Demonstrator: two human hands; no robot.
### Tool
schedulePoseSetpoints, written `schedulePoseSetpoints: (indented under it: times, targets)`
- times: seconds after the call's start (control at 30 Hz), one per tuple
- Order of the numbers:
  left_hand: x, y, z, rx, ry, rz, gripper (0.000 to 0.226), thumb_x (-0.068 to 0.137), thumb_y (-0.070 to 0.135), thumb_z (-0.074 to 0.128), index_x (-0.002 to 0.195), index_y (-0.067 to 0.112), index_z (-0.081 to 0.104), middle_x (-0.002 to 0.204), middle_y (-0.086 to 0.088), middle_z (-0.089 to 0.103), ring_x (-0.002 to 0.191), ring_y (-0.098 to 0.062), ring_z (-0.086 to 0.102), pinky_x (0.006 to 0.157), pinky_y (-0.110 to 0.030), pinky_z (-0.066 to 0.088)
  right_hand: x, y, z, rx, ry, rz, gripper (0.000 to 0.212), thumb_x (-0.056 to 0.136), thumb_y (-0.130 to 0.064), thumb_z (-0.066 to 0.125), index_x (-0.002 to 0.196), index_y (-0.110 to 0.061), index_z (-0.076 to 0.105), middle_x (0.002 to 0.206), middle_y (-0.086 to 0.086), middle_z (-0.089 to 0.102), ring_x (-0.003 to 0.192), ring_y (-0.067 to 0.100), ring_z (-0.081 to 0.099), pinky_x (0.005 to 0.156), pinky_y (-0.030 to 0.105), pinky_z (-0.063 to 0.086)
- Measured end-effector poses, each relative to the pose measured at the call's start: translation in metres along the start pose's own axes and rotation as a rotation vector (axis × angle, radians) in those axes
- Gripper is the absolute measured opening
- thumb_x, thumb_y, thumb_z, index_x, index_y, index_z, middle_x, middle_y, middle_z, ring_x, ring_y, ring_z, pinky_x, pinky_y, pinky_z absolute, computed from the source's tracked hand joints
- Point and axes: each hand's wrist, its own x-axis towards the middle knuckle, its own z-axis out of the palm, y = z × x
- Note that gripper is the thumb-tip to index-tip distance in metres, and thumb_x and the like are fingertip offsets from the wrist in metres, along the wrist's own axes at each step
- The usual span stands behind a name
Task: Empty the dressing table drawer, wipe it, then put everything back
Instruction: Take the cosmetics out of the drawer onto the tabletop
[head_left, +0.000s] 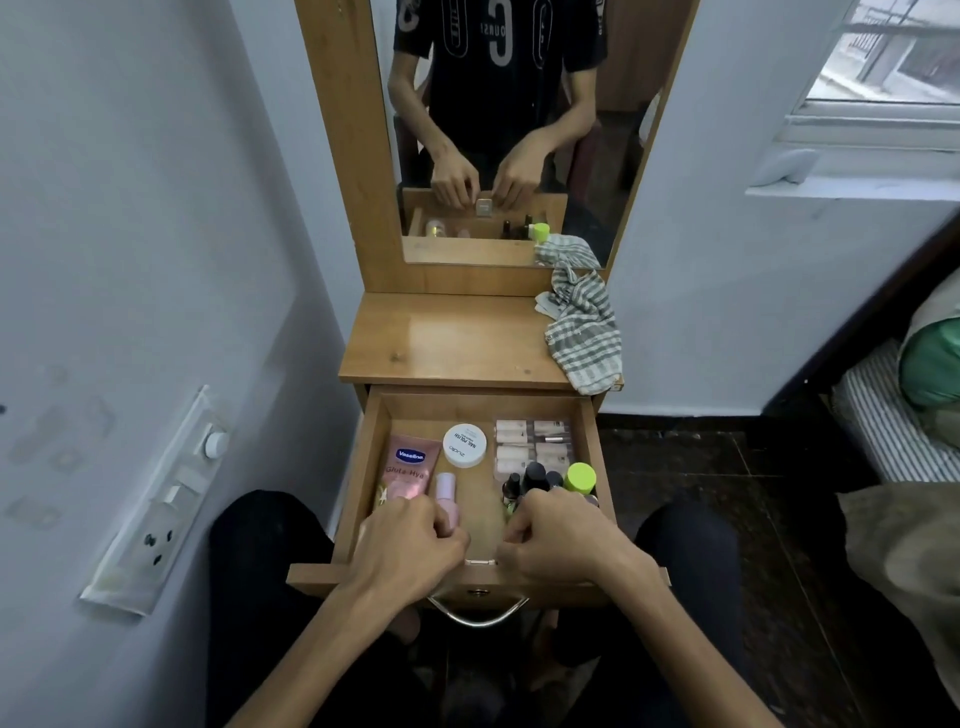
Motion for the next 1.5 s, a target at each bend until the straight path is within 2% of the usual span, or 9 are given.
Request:
schedulePoseSetpoints:
  times: [0.13, 0.23, 0.33, 0.5, 0.67, 0.93, 1.1, 1.23, 1.5]
  targets:
    - [0.024, 0.011, -0.007, -0.17, -0.093, -0.035, 0.026, 0.088, 0.035, 0.064, 0.067, 0.019, 0.071, 0.064, 0.009, 0.066, 0.064, 0.0, 0.057, 0.055, -0.014, 0.037, 0.008, 0.002, -0.02, 0.183, 0.028, -0.017, 0.015, 0.091, -0.032, 0.071, 0.084, -0.021, 0.079, 0.074, -0.012, 0.073, 0.071, 0.001, 0.067, 0.071, 0.024, 0.058]
    - [0.055, 0.024, -0.005, -0.378, -0.147, -0.105, 0.016, 0.089, 0.03, 0.065, 0.076, 0.026, 0.073, 0.069, 0.016, 0.068, 0.074, -0.005, 0.065, 0.07, -0.025, 0.049, 0.026, 0.01, -0.043, 0.252, 0.281, 0.038, 0.017, 0.096, -0.027, 0.066, 0.089, -0.023, 0.081, 0.078, -0.008, 0.076, 0.066, 0.002, 0.067, 0.06, 0.017, 0.054]
    - [0.087, 0.037, 0.006, -0.386, -0.207, -0.127, 0.025, 0.09, 0.03, 0.056, 0.08, 0.015, 0.074, 0.072, 0.006, 0.067, 0.074, -0.016, 0.062, 0.06, -0.027, 0.039, 0.048, 0.025, -0.061, 0.231, 0.459, 0.162, 0.021, 0.095, -0.02, 0.06, 0.088, -0.024, 0.079, 0.079, -0.009, 0.076, 0.071, 0.009, 0.069, 0.061, 0.021, 0.05]
    - [0.11, 0.057, 0.031, -0.362, -0.332, -0.206, 0.022, 0.091, 0.031, 0.048, 0.075, 0.017, 0.049, 0.079, -0.001, 0.057, 0.074, -0.021, 0.054, 0.066, -0.033, 0.037, 0.077, 0.048, -0.063, 0.124, 0.371, 0.278, 0.029, 0.088, -0.016, 0.057, 0.103, -0.019, 0.082, 0.101, 0.003, 0.078, 0.099, 0.027, 0.07, 0.08, 0.032, 0.051]
    - [0.116, 0.067, 0.042, -0.405, -0.266, -0.283, 0.023, 0.092, 0.029, 0.051, 0.094, 0.008, 0.062, 0.094, -0.005, 0.068, 0.088, -0.024, 0.061, 0.063, -0.031, 0.038, 0.081, 0.056, -0.057, 0.142, 0.391, 0.262, 0.031, 0.091, -0.019, 0.058, 0.113, -0.023, 0.08, 0.106, 0.002, 0.078, 0.104, 0.025, 0.071, 0.092, 0.037, 0.057]
    - [0.118, 0.069, 0.047, -0.447, -0.138, -0.383, 0.025, 0.088, 0.03, 0.06, 0.101, 0.01, 0.067, 0.1, -0.006, 0.071, 0.094, -0.028, 0.063, 0.074, -0.035, 0.047, 0.079, 0.066, -0.054, 0.218, 0.509, 0.222, 0.022, 0.093, -0.024, 0.063, 0.104, -0.026, 0.081, 0.086, -0.009, 0.077, 0.082, 0.008, 0.069, 0.08, 0.027, 0.051]
    - [0.126, 0.066, 0.053, -0.668, -0.183, -0.461, 0.02, 0.084, 0.029, 0.07, 0.092, 0.011, 0.075, 0.089, -0.008, 0.078, 0.089, -0.03, 0.073, 0.079, -0.036, 0.057, 0.076, 0.073, -0.052, 0.268, 0.565, 0.203, 0.021, 0.093, -0.023, 0.065, 0.107, -0.026, 0.081, 0.087, -0.018, 0.072, 0.071, -0.01, 0.061, 0.065, 0.003, 0.038]
    - [0.142, 0.043, 0.082, -0.854, -0.202, -0.474, 0.017, 0.074, 0.026, 0.074, 0.085, 0.015, 0.076, 0.085, -0.008, 0.08, 0.088, -0.034, 0.076, 0.091, -0.052, 0.061, 0.073, 0.076, -0.051, 0.291, 0.591, 0.194, 0.021, 0.093, -0.024, 0.067, 0.108, -0.026, 0.081, 0.088, -0.019, 0.072, 0.078, -0.012, 0.062, 0.066, 0.001, 0.039]
    - [0.116, 0.043, 0.03, -0.986, -0.128, -0.44, 0.021, 0.097, 0.002, 0.065, 0.085, 0.015, 0.076, 0.092, -0.006, 0.079, 0.092, -0.024, 0.076, 0.089, -0.04, 0.061, 0.07, 0.069, -0.05, 0.35, 0.654, 0.179, 0.019, 0.091, -0.026, 0.069, 0.106, -0.026, 0.081, 0.088, -0.017, 0.076, 0.084, -0.005, 0.067, 0.082, 0.021, 0.057]
